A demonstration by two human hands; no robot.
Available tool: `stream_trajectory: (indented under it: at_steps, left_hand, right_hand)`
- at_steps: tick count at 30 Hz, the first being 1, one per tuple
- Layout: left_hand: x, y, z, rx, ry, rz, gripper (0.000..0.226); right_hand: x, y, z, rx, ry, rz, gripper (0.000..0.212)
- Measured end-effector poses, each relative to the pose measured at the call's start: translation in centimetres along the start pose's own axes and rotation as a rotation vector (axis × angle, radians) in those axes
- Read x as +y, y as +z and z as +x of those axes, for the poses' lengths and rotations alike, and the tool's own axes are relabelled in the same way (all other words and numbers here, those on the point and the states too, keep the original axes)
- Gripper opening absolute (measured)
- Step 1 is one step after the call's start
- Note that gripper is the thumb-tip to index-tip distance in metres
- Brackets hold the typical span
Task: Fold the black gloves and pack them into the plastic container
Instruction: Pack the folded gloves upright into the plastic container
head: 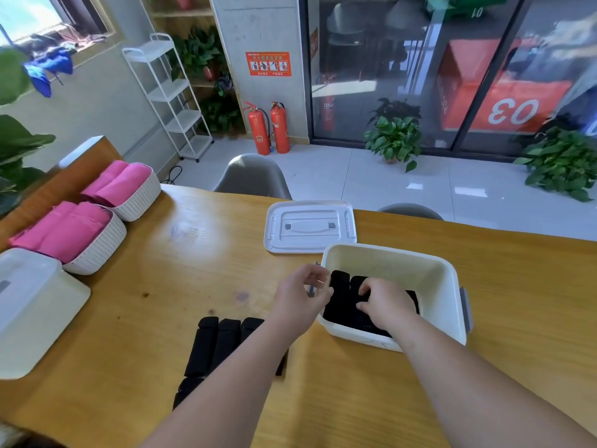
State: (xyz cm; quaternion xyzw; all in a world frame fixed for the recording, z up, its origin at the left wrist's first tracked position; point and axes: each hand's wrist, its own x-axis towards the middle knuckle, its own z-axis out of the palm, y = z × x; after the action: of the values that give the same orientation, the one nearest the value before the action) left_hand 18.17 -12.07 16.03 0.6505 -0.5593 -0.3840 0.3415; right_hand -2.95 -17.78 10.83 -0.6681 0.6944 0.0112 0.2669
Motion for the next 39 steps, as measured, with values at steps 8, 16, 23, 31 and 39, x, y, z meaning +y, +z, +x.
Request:
stream_trajectory:
  at_steps: [8, 16, 23, 31, 39]
  left_hand:
    - [-2.5, -3.9, -3.5, 0.128, -0.082, 0.075, 0.024]
    - [-6.4, -6.9, -8.9, 0.189, -0.235, 0.192, 0.029]
    - [-10.3, -7.2, -10.3, 0.065, -0.279, 0.315, 0.046]
    - [-13.7, -8.0, -8.6, -0.147, -0.262, 0.269, 0.059]
    - [-16.0, -8.9, -6.8, -0.278, -0.313, 0.126, 0.057]
  right_hand:
    - [-4.3, -2.6, -3.7, 0.243, -0.177, 0.231, 0.013]
    - [-9.9, 0.0, -9.2, 0.191, -0.476, 0.35, 0.016]
    - [-11.8, 5.8, -10.8, -0.1, -0.332, 0.088, 0.047]
    - [-13.1, 9.9, -9.1, -0.294, -0.043, 0.158, 0.059]
    - [-14.4, 13.5, -7.7, -0.24, 0.202, 0.351, 0.053]
